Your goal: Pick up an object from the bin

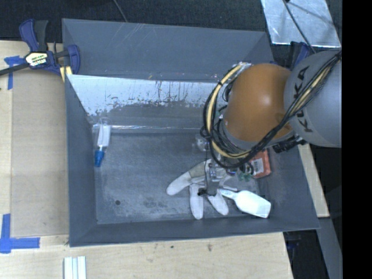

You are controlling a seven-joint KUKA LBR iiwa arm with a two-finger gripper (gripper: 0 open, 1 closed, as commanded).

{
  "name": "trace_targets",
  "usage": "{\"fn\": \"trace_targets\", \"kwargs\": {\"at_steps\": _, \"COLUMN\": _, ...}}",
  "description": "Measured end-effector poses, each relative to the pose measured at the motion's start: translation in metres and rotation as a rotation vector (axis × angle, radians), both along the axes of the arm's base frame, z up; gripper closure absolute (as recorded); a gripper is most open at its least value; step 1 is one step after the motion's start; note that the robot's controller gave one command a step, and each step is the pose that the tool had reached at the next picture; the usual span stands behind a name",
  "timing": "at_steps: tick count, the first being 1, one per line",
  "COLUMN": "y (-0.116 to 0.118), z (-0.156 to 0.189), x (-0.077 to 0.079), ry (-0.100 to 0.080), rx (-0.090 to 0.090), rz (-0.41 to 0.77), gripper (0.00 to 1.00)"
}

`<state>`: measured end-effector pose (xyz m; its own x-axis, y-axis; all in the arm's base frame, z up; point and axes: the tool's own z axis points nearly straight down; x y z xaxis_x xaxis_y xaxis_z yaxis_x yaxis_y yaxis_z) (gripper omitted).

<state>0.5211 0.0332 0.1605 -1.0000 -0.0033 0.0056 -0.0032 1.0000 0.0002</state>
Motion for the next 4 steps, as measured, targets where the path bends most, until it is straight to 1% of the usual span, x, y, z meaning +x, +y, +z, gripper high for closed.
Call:
{"fn": "trace_targets", "kwargs": {"at_steps": 1, "y": 0.0, "z": 0.004, "x": 0.002, "ry": -0.008, "rx": 0.0, "rz": -0.001, "gripper": 0.0}}
{"fn": "trace_targets", "kwargs": {"at_steps": 2, "y": -0.011, "z": -0.042, "x": 0.012, "ry": -0.016, "rx": 0.0, "rz": 0.027, "gripper": 0.0}}
{"fn": "trace_targets", "kwargs": {"at_steps": 3, "y": -0.02, "z": -0.07, "x": 0.002, "ry": -0.001, "rx": 0.0, "rz": 0.168, "gripper": 0.0}}
{"fn": "trace_targets", "kwargs": {"at_steps": 4, "y": -0.023, "z": -0.088, "x": 0.002, "ry": -0.013, "rx": 0.001, "rz": 0.111, "gripper": 1.0}}
